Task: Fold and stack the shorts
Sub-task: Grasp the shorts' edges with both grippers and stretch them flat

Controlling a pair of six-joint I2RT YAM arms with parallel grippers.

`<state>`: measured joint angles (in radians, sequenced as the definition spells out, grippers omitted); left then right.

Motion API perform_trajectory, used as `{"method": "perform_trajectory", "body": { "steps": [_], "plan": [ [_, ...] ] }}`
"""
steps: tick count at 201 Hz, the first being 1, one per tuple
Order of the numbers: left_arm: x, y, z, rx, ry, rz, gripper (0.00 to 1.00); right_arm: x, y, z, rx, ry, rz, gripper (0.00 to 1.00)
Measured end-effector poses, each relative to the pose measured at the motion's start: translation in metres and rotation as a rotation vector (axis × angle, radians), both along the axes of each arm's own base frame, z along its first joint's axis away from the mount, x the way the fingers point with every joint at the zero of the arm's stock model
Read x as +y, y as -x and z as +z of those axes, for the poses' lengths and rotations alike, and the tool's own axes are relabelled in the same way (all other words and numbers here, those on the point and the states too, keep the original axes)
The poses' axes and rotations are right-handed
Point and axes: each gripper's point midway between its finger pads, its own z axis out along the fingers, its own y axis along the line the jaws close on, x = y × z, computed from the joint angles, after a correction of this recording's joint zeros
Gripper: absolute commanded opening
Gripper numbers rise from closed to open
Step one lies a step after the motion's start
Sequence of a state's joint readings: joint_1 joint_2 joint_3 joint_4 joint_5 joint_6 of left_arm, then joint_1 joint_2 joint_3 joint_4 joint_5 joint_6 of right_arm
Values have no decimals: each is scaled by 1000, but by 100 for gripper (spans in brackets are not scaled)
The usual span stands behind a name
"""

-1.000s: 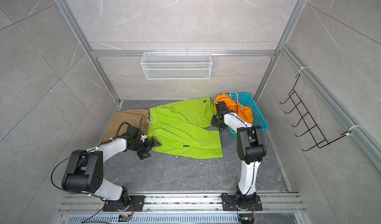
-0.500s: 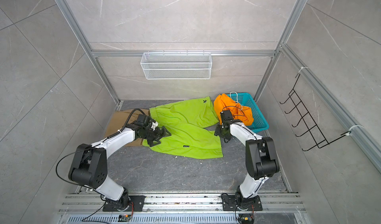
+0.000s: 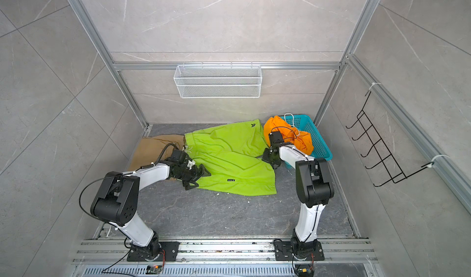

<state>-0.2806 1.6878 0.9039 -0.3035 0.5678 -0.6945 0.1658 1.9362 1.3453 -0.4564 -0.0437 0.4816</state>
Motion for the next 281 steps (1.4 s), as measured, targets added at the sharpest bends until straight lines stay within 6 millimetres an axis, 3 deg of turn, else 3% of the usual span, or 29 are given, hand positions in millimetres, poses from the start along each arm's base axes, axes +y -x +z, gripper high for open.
{"method": "perform_trajectory", "body": {
  "steps": [68, 80, 108, 133, 143, 175, 194, 206, 220, 249, 281],
  "plan": [
    [4, 16, 0, -62, 34, 5, 100, -12, -37, -7, -8, 102, -26, 1],
    [6, 22, 0, -62, 34, 6, 100, -13, -40, -10, -8, 112, -20, 15],
    [11, 35, 2, -34, 20, 12, 100, -13, -38, -11, 3, 117, -2, 57],
    [15, 44, 11, 22, -9, 18, 100, -8, -30, 6, -12, 90, 19, 90],
    [12, 36, 25, 15, -12, 16, 100, -5, -25, 21, -35, 73, 18, 99],
    [-5, -21, 103, -174, 48, 12, 100, 20, -2, 90, -175, 13, 65, 100],
    [-15, -44, 112, -216, 79, 6, 100, 53, 18, 108, -228, -36, 128, 100],
    [-17, -46, 96, -181, 76, 9, 100, 73, 31, 98, -215, -65, 172, 100],
    [-15, -38, 64, -100, 52, 9, 100, 88, 50, 69, -154, -88, 206, 100],
    [-7, -11, 16, 33, 8, 9, 100, 83, 82, 12, -5, -85, 199, 100],
    [-6, 2, 1, 63, 19, 3, 100, 79, 94, -16, 45, -81, 195, 100]
  ]
}}
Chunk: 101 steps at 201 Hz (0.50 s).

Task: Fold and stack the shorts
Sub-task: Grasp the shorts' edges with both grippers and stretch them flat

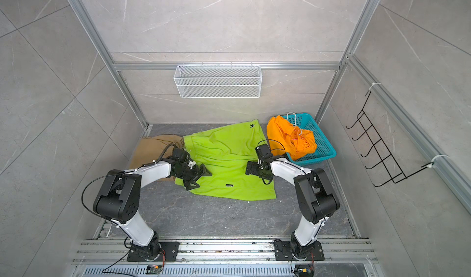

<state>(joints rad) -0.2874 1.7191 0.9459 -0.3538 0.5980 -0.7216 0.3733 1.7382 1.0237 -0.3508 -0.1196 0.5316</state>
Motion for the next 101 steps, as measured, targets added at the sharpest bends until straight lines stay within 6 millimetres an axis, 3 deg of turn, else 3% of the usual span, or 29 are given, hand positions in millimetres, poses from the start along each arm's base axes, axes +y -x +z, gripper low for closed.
{"method": "perform_trajectory", "body": {
  "steps": [49, 101],
  "plan": [
    [-2, 10, 1, -73, 68, 1, 100, -5, 5, -6, -63, -13, -10, 100],
    [13, 69, 1, -43, 69, 28, 100, -5, 41, -3, -64, -62, -36, 100]
  ]
}}
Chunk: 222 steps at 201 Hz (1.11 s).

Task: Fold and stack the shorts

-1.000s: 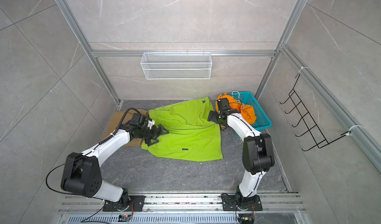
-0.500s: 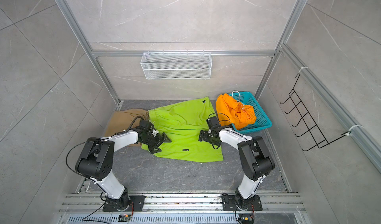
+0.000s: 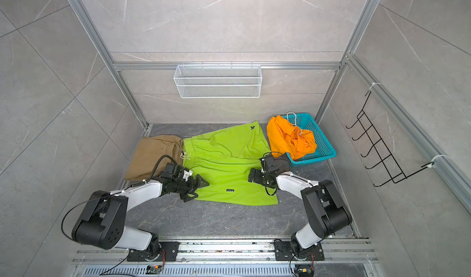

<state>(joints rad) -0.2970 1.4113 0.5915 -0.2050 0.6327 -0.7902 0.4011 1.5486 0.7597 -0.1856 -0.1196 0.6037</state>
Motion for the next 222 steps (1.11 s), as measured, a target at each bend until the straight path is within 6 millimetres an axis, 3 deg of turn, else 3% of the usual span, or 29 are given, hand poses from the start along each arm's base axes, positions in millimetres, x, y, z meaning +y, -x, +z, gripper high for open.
{"method": "perform_trajectory", "body": {
  "steps": [28, 43, 55, 71, 85, 100, 115, 141, 151, 163, 200, 222],
  "plan": [
    [9, 18, 12, 68, -45, 28, 100, -2, 35, 3, 104, 54, 25, 100],
    [8, 1, 40, 35, -65, 39, 100, -9, 30, 20, 111, 98, 13, 99],
    [1, -31, 72, -44, -55, 41, 100, -4, 3, 47, 66, 100, 6, 100],
    [-17, -85, 119, -176, -9, 34, 100, 15, -59, 92, -50, 63, -2, 100],
    [-31, -127, 133, -237, 20, 22, 100, 33, -111, 114, -136, 30, -2, 100],
    [-39, -163, 123, -243, 20, 20, 100, 47, -147, 113, -162, 14, 3, 100],
    [-38, -189, 93, -197, 4, 26, 100, 55, -171, 85, -128, 13, 10, 100],
    [-16, -214, 35, -88, -30, 68, 100, 44, -175, 18, 5, 41, -4, 100],
    [-5, -219, 18, -54, -40, 88, 100, 36, -173, 2, 37, 52, -11, 100],
    [6, -223, 5, -23, -34, 106, 100, 30, -176, 5, 25, 39, -20, 100],
    [31, -235, 7, -39, -29, 146, 100, 1, -168, 0, 14, 39, -55, 100],
    [33, -233, 5, -51, -24, 140, 100, -19, -158, 0, -2, 30, -85, 100]
  ]
}}
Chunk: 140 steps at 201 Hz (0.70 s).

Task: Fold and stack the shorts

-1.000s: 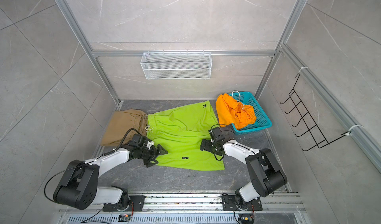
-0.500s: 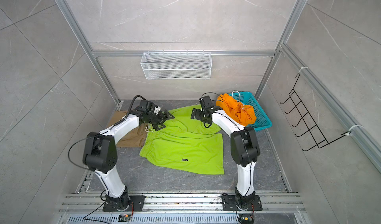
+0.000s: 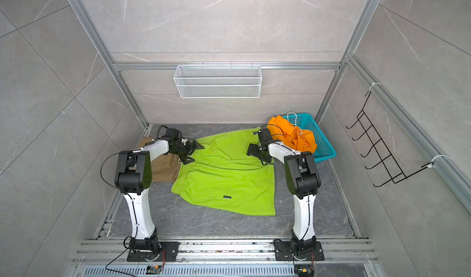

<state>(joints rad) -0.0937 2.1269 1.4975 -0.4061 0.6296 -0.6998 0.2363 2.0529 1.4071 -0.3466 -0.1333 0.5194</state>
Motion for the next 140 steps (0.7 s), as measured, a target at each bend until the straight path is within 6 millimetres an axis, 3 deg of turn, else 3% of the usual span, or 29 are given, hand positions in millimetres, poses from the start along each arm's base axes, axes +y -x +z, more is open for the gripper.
{"method": "perform_trajectory", "body": {
  "steps": [30, 62, 84, 95, 110, 125, 140],
  "plan": [
    [-1, 23, -2, -19, 4, -13, 100, -15, 23, 0, 0, -5, -19, 99],
    [-7, 75, -2, 12, -1, -40, 100, -21, 61, 2, 60, 8, -15, 100],
    [-10, 105, 1, 61, -34, -57, 100, -25, 66, 21, 74, 31, -19, 100],
    [-11, 110, 5, 70, -49, -64, 100, -25, 51, 43, 39, 42, -12, 100],
    [-10, 105, 17, 63, -75, -71, 100, -20, 16, 81, -38, 51, 0, 100],
    [-5, 84, 39, 9, -93, -64, 100, -12, -33, 120, -144, 57, 9, 99],
    [-1, 57, 71, -85, -96, -51, 100, -7, -67, 133, -200, 70, 18, 96]
  ]
}}
